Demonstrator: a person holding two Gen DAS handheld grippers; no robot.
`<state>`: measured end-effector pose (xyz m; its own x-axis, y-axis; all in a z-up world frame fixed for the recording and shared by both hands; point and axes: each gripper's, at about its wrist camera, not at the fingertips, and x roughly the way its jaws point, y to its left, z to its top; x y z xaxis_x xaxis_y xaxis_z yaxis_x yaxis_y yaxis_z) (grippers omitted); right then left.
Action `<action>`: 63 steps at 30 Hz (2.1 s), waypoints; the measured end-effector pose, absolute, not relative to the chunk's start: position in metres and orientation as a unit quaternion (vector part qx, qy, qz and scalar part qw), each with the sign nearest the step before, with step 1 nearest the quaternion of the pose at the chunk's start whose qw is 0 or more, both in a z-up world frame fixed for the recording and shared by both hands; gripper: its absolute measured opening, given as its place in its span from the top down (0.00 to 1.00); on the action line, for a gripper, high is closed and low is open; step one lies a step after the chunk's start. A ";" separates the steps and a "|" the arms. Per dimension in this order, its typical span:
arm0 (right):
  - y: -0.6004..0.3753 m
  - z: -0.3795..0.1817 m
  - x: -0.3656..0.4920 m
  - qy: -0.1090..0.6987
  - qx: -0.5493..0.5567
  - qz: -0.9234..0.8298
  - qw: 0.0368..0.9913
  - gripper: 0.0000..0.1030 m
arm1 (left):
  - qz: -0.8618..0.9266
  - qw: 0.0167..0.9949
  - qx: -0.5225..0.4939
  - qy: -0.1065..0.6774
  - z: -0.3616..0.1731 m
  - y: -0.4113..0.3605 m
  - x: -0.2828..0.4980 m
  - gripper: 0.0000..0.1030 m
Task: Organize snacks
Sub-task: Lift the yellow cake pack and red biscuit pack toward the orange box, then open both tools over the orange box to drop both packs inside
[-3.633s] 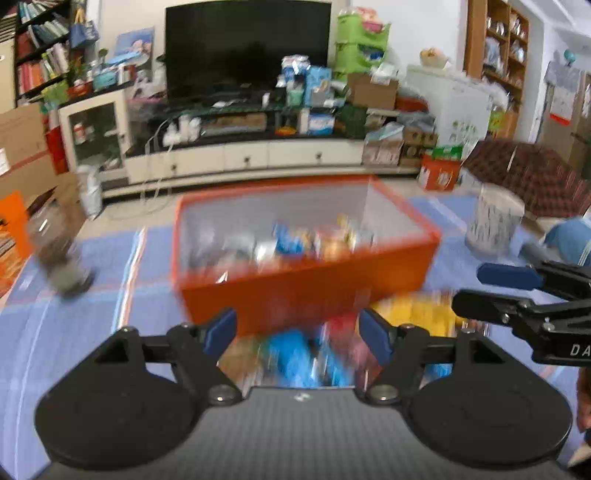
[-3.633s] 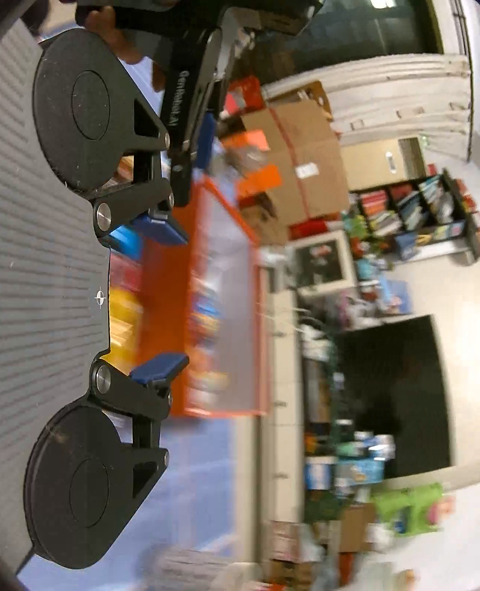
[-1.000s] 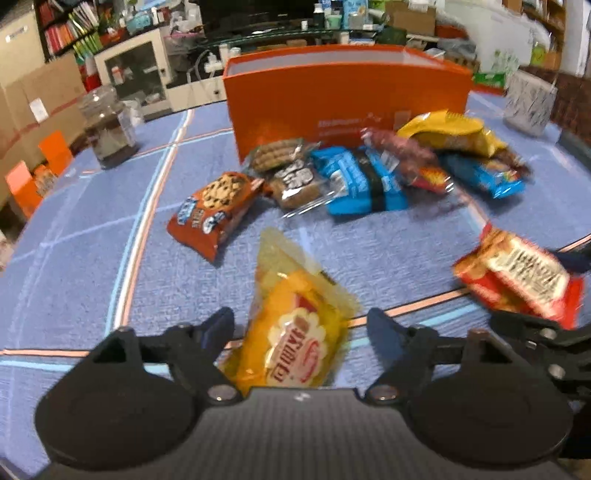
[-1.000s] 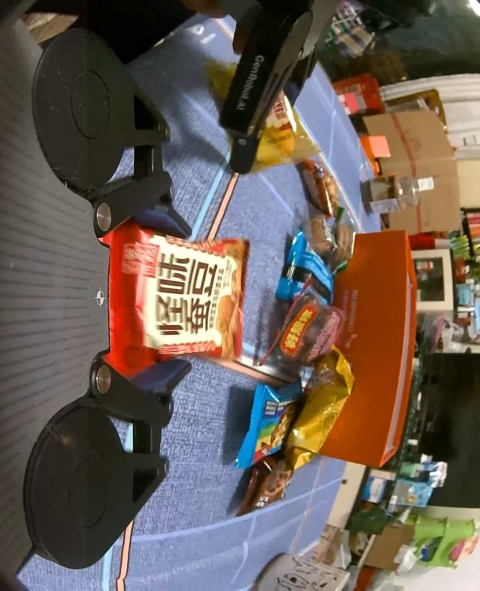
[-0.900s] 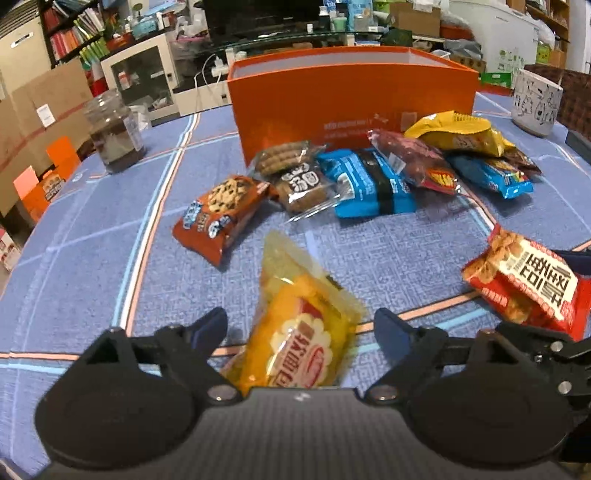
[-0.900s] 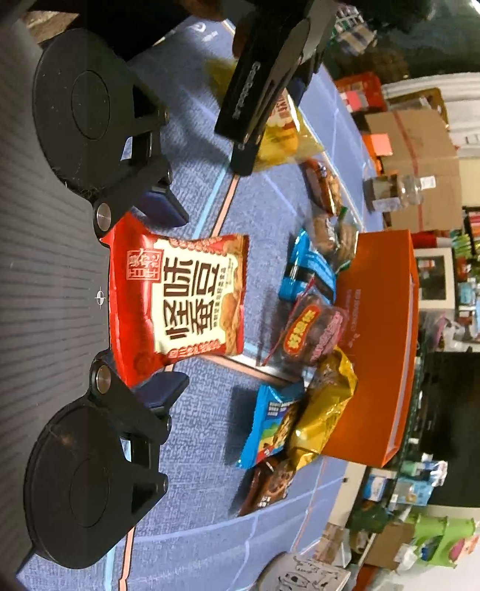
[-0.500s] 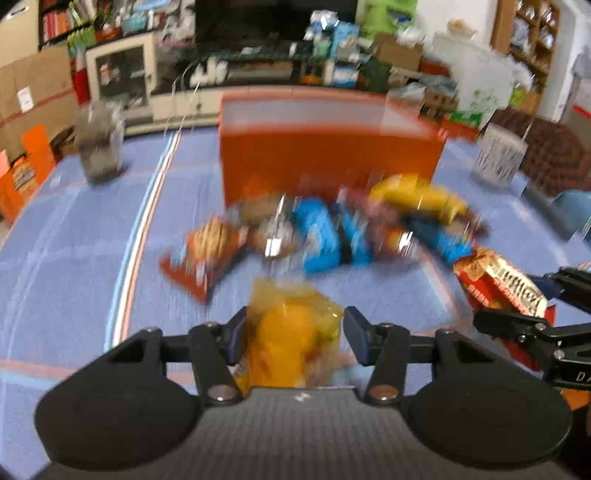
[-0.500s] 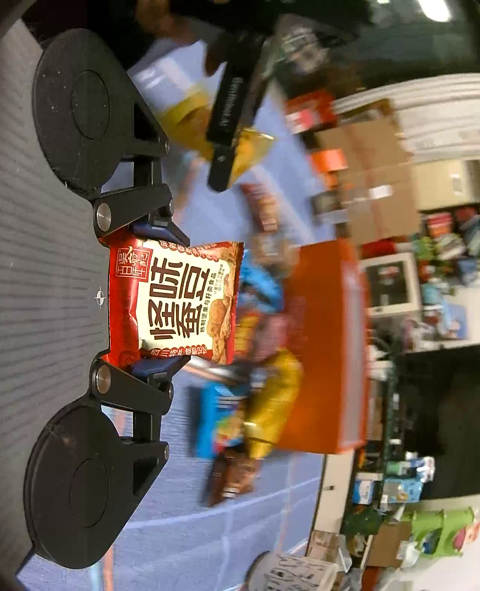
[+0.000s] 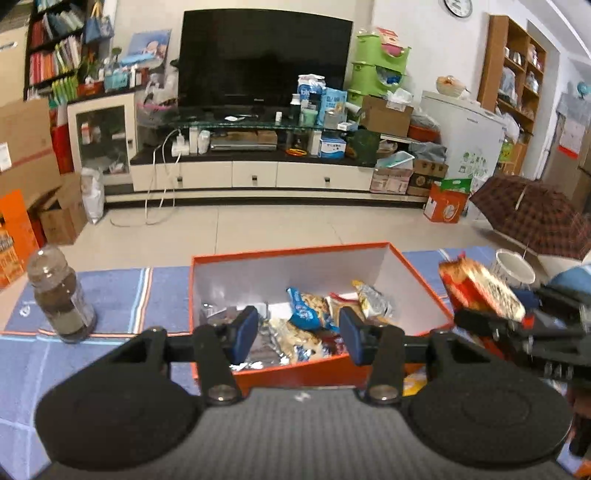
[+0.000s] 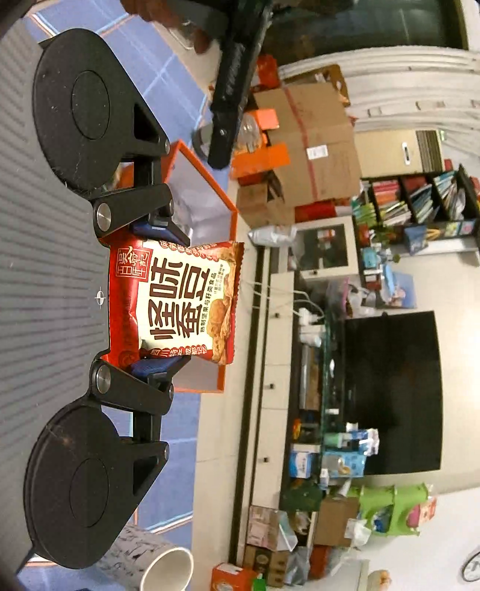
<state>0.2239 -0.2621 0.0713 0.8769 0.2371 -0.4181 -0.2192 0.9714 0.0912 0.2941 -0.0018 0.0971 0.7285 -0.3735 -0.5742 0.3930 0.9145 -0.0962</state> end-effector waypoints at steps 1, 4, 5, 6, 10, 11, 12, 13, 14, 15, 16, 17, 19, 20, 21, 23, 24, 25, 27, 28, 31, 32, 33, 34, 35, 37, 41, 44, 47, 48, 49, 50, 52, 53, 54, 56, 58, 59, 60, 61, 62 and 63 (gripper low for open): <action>-0.262 0.069 0.223 0.216 0.026 0.123 0.968 0.54 | -0.209 0.929 0.025 0.306 0.092 0.001 0.285 0.39; -0.256 0.052 0.206 0.222 0.031 0.135 0.965 0.54 | -0.215 0.922 0.066 0.314 0.066 0.014 0.247 0.29; -0.253 0.042 0.195 0.229 0.033 0.140 0.963 0.54 | -0.215 0.918 0.079 0.325 0.056 0.016 0.236 0.29; -0.251 0.031 0.183 0.240 0.037 0.144 0.959 0.53 | -0.219 0.911 0.096 0.337 0.042 0.019 0.223 0.28; -0.245 -0.015 0.136 0.290 0.050 0.135 0.946 0.53 | -0.207 0.894 0.169 0.360 0.004 0.023 0.193 0.28; -0.245 -0.027 0.127 0.304 0.054 0.130 0.942 0.53 | -0.203 0.891 0.181 0.363 -0.004 0.023 0.192 0.28; -0.246 -0.036 0.120 0.313 0.058 0.126 0.939 0.53 | -0.201 0.889 0.189 0.365 -0.010 0.025 0.192 0.28; -0.248 -0.048 0.113 0.324 0.064 0.120 0.936 0.53 | -0.203 0.888 0.192 0.366 -0.016 0.027 0.194 0.28; -0.248 -0.056 0.110 0.333 0.066 0.115 0.933 0.53 | -0.205 0.886 0.191 0.368 -0.021 0.028 0.197 0.26; -0.249 -0.063 0.108 0.341 0.067 0.113 0.931 0.53 | -0.208 0.885 0.186 0.374 -0.025 0.029 0.200 0.27; -0.248 -0.069 0.109 0.345 0.063 0.113 0.930 0.53 | -0.210 0.882 0.183 0.380 -0.029 0.029 0.204 0.27; -0.245 -0.072 0.107 0.338 0.047 0.111 0.933 0.53 | -0.212 0.880 0.182 0.383 -0.032 0.028 0.206 0.27; -0.238 -0.074 0.105 0.336 0.012 0.105 0.936 0.51 | -0.218 0.874 0.188 0.391 -0.037 0.023 0.208 0.27; -0.237 -0.075 0.104 0.333 0.008 0.103 0.937 0.50 | -0.224 0.872 0.194 0.390 -0.040 0.021 0.204 0.28; -0.236 -0.076 0.104 0.329 0.005 0.104 0.939 0.47 | -0.229 0.870 0.199 0.388 -0.042 0.019 0.202 0.27; -0.233 -0.077 0.106 0.326 -0.008 0.104 0.940 0.37 | -0.228 0.875 0.196 0.380 -0.044 0.018 0.198 0.27; -0.230 -0.079 0.108 0.328 -0.016 0.106 0.939 0.16 | -0.228 0.875 0.190 0.382 -0.044 0.018 0.199 0.27; -0.225 -0.079 0.111 0.340 -0.025 0.106 0.934 0.06 | -0.226 0.876 0.180 0.385 -0.044 0.020 0.201 0.27; -0.222 -0.080 0.114 0.344 -0.035 0.098 0.933 0.06 | -0.225 0.877 0.158 0.395 -0.046 0.023 0.207 0.27; -0.222 -0.081 0.115 0.343 -0.031 0.095 0.934 0.06 | -0.225 0.876 0.149 0.401 -0.047 0.024 0.210 0.26; -0.221 -0.082 0.115 0.342 -0.029 0.085 0.935 0.06 | -0.222 0.874 0.135 0.410 -0.047 0.028 0.215 0.24; -0.221 -0.083 0.115 0.341 -0.028 0.080 0.936 0.06 | -0.222 0.874 0.133 0.412 -0.047 0.028 0.215 0.24; -0.220 -0.083 0.113 0.342 -0.028 0.079 0.936 0.06 | -0.222 0.874 0.131 0.413 -0.047 0.029 0.215 0.24; -0.221 -0.082 0.112 0.346 -0.030 0.085 0.934 0.06 | -0.221 0.874 0.130 0.413 -0.047 0.029 0.214 0.24; -0.222 -0.081 0.113 0.350 -0.032 0.092 0.931 0.06 | -0.219 0.874 0.127 0.414 -0.047 0.029 0.214 0.25; -0.226 -0.078 0.110 0.347 -0.028 0.086 0.934 0.32 | -0.218 0.875 0.110 0.418 -0.045 0.032 0.214 0.45; -0.235 -0.070 0.106 0.347 0.014 0.094 0.933 0.55 | -0.225 0.870 0.049 0.436 -0.032 0.040 0.209 0.61; -0.238 -0.052 0.092 0.328 0.045 0.111 0.937 0.55 | -0.244 0.873 0.021 0.422 -0.007 0.049 0.194 0.61; -0.239 -0.020 0.084 0.288 0.075 0.135 0.945 0.55 | -0.257 0.878 -0.005 0.404 0.023 0.052 0.198 0.61; -0.240 -0.009 0.088 0.276 0.081 0.141 0.947 0.55 | -0.257 0.881 -0.010 0.397 0.033 0.050 0.205 0.61; -0.242 0.003 0.096 0.265 0.083 0.143 0.950 0.55 | -0.254 0.886 -0.013 0.389 0.044 0.047 0.215 0.61; -0.243 0.014 0.106 0.255 0.078 0.142 0.953 0.55 | -0.251 0.891 -0.013 0.379 0.054 0.042 0.224 0.61; -0.243 0.038 0.134 0.228 0.046 0.127 0.964 0.54 | -0.252 0.900 -0.015 0.356 0.075 0.031 0.250 0.61; -0.244 0.046 0.149 0.221 0.034 0.123 0.967 0.54 | -0.251 0.901 -0.018 0.353 0.081 0.025 0.263 0.61; -0.245 0.054 0.166 0.218 0.025 0.120 0.968 0.54 | -0.252 0.901 -0.021 0.352 0.086 0.018 0.280 0.61; -0.248 0.063 0.207 0.220 0.005 0.113 0.969 0.54 | -0.245 0.903 -0.017 0.351 0.090 0.002 0.313 0.61; -0.248 0.063 0.246 0.233 -0.013 0.108 0.966 0.54 | -0.238 0.902 -0.005 0.359 0.085 -0.014 0.343 0.61; -0.249 0.059 0.263 0.242 -0.019 0.106 0.964 0.54 | -0.235 0.901 0.000 0.364 0.081 -0.022 0.357 0.61; -0.249 0.053 0.282 0.255 -0.026 0.104 0.961 0.54 | -0.233 0.900 0.005 0.369 0.075 -0.030 0.371 0.61; -0.249 0.048 0.295 0.265 -0.029 0.104 0.958 0.54 | -0.230 0.898 0.011 0.374 0.068 -0.036 0.382 0.61; -0.249 0.042 0.309 0.277 -0.032 0.107 0.954 0.54 | -0.227 0.897 0.015 0.380 0.062 -0.039 0.391 0.61; -0.248 0.034 0.321 0.289 -0.034 0.108 0.951 0.54 | -0.224 0.895 0.023 0.384 0.054 -0.043 0.400 0.61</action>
